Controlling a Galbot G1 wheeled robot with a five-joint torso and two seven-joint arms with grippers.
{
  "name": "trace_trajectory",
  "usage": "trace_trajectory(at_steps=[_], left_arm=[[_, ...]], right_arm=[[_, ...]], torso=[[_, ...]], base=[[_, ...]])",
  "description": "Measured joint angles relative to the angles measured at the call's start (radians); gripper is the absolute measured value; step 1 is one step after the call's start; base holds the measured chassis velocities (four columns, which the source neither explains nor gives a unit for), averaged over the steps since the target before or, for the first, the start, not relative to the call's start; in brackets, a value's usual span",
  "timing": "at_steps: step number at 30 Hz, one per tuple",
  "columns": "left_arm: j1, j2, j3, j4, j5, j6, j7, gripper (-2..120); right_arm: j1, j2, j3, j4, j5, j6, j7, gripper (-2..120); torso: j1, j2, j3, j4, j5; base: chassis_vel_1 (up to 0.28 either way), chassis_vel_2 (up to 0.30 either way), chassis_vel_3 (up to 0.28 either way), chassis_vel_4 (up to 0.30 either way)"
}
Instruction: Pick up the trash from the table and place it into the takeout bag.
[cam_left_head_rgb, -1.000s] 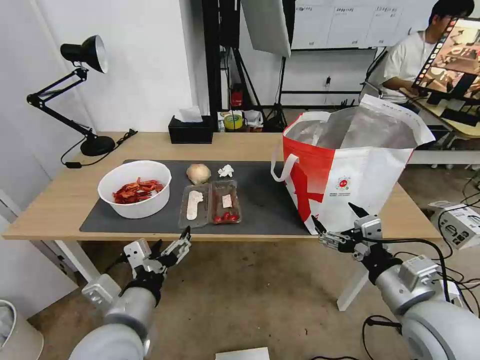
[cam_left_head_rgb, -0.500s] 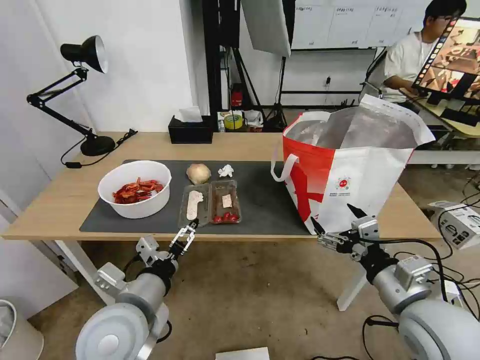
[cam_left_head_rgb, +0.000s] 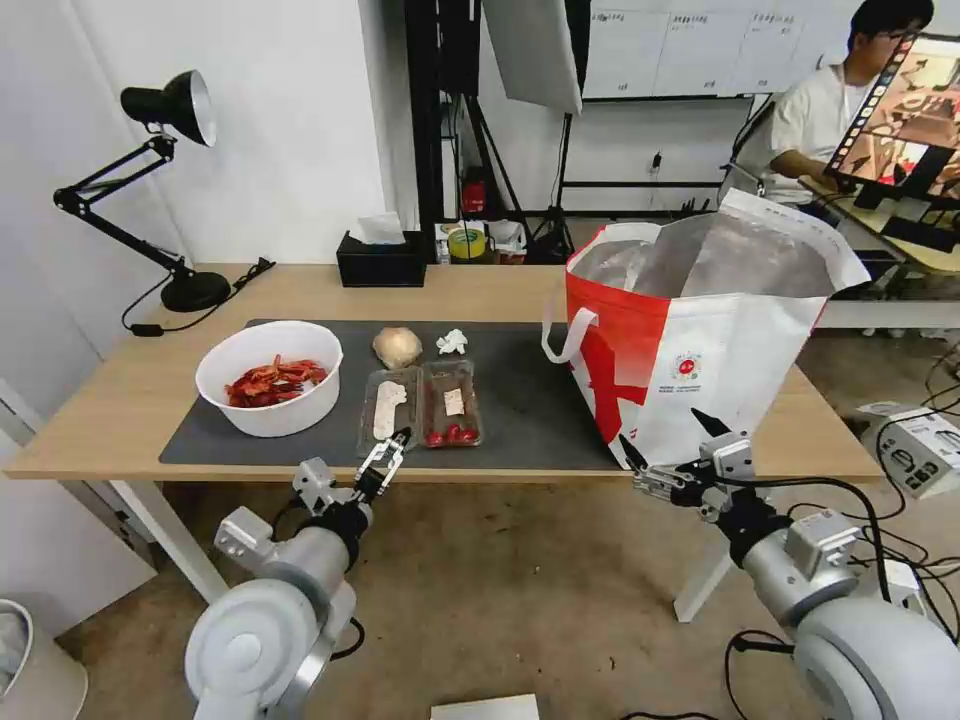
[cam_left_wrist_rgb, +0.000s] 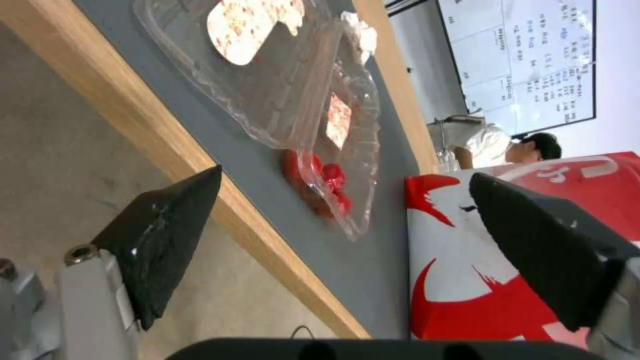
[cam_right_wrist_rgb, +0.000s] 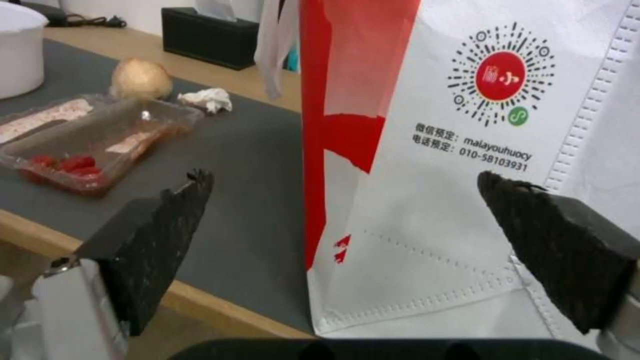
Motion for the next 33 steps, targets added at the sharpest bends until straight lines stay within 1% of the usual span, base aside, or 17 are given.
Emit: trace_trajectory(at_steps=[6,13,23,33], left_arm=[[-0.035,-0.014,0.013,0.033,0.003,-0.005,-0.015,100],[-0.087,-0.050,0.028,0.078,0.003,-0.016,-0.036,100],[-0.130,-0.054,0.033,0.125,0.006,-0.022,-0.041,100],[-0.163,-0.053,0.059,0.166,0.008,-0.027,-0.049,100]], right_arm=[[0.001,0.000,-0.001,-0.004,-0.001,0.001,0.000,100],[0.000,0.001,-0.003,-0.015,-0.005,0.002,0.001,100],[0.002,0.004,-0.004,-0.023,-0.006,0.003,0.003,100],[0.001,0.018,-0.004,-0.028,-0.009,0.005,0.011,100]], torso=[[0.000,0.000,0.000,0.0000,0.0000],[0.000,0.000,0.000,0.0000,0.0000],[0.000,0.000,0.000,0.0000,0.0000],[0.000,0.000,0.000,0.0000,0.0000]], base=[[0.000,0.000,0.000,0.000],[0.000,0.000,0.000,0.000],[0.000,0.000,0.000,0.000],[0.000,0.000,0.000,0.000]])
